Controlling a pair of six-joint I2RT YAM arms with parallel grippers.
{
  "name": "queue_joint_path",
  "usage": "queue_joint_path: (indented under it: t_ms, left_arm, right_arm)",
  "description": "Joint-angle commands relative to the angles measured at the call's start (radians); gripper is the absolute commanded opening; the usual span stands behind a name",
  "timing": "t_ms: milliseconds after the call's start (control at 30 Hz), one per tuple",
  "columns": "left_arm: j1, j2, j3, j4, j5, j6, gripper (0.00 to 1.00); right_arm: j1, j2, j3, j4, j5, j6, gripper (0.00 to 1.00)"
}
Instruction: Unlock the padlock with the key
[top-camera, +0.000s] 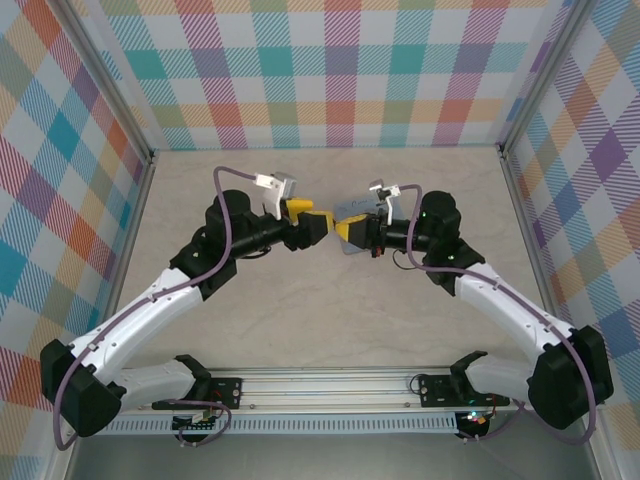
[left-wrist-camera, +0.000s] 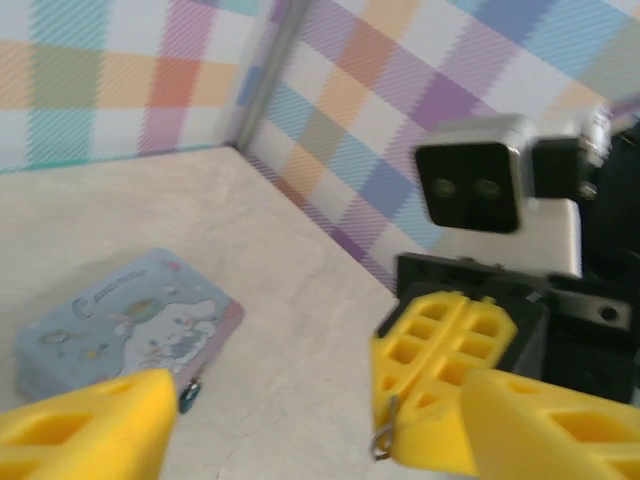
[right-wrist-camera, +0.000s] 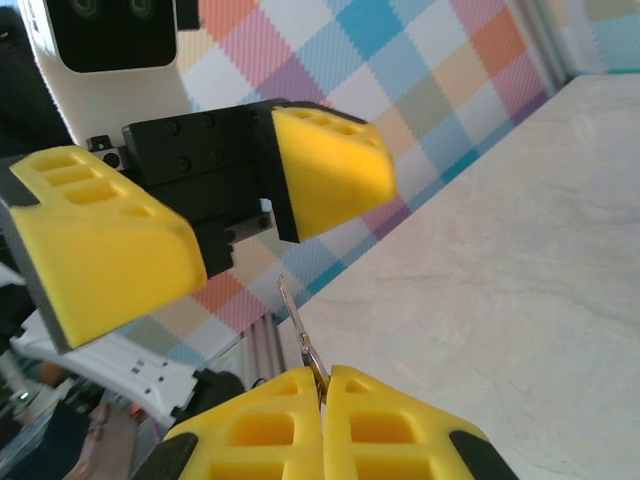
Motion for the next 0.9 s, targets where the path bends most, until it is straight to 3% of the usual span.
queue_joint_path:
  t_ms: [0,100,200,367,633,867]
  left_arm:
    - [-0.004,-0.018,0.047,-0.112,-0.229,-0.023,0.87]
    - [0.027,0.015,0.06,-0.185,-0.341,-0.095,0.97]
    - [0.086,0.078,0.071,-0.239,-0.358,-0.189,1.0]
    - [0.155,0.264,0.115,-0.244,-0.27,-0.251,1.0]
    - [0.157,0.598,0.285,-0.21,-0.101,-0.28,1.0]
    - [0.148,0.782,0.392,-0.164,0.034,-0.309,1.0]
  right_arm:
    - [0.001,-0.044,-0.015,-0.077,0.127,-0.055,0.07]
    - [-0.002,-0.07,-0.03,-0.139,0.213,-0.067,0.07]
    - [-0.002,-0.091,-0.048,-0.187,0.265,-0.073,0.07]
    - [-0.002,-0.119,-0.099,-0.189,0.261,-0.041,0.07]
    - [-0.003,-0.224,-0.157,-0.261,0.323,-0.039,0.07]
    - [-0.002,-0.271,-0.184,-0.299,0.344,-0.042,0.07]
